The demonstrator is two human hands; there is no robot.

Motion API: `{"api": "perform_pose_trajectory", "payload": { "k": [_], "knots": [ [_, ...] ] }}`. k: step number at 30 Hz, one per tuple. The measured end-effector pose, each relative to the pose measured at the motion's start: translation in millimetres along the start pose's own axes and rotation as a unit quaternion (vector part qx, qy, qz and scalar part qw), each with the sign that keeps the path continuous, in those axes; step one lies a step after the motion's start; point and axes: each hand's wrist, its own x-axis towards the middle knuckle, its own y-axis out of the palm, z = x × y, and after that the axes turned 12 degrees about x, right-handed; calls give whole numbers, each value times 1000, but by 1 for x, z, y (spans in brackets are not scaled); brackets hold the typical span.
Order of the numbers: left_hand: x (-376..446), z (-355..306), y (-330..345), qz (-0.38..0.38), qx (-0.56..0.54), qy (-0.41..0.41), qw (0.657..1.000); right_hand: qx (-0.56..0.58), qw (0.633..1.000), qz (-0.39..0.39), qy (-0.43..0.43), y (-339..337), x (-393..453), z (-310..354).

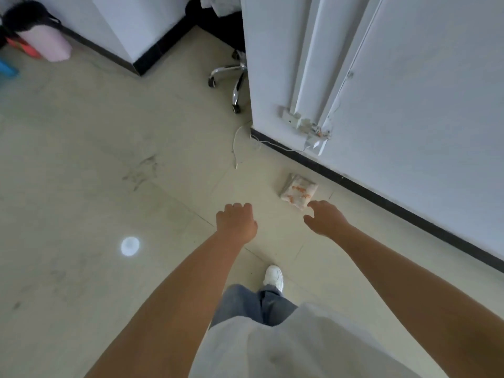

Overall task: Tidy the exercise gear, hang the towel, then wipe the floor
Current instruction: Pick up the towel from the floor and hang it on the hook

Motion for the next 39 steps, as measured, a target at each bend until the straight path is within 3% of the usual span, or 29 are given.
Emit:
{"api": "perform_pose_trajectory", "payload": {
  "k": [10, 17, 25, 32, 39],
  "knots": [
    [192, 27, -58, 33, 86, 158, 983, 109, 979, -54, 166, -29, 121, 18],
    [310, 15, -43, 56, 133, 220, 965, 211, 941, -40, 263, 14, 218, 8],
    [440, -49, 88, 89, 138, 255, 953, 210, 936, -44, 281, 115, 356, -63],
    [540, -103, 229, 106, 83, 231, 964, 161, 947, 8, 279, 236, 463, -134],
    [608, -136, 321, 89, 101, 270, 953, -18, 968, -48, 247, 300, 561, -191]
  ]
}}
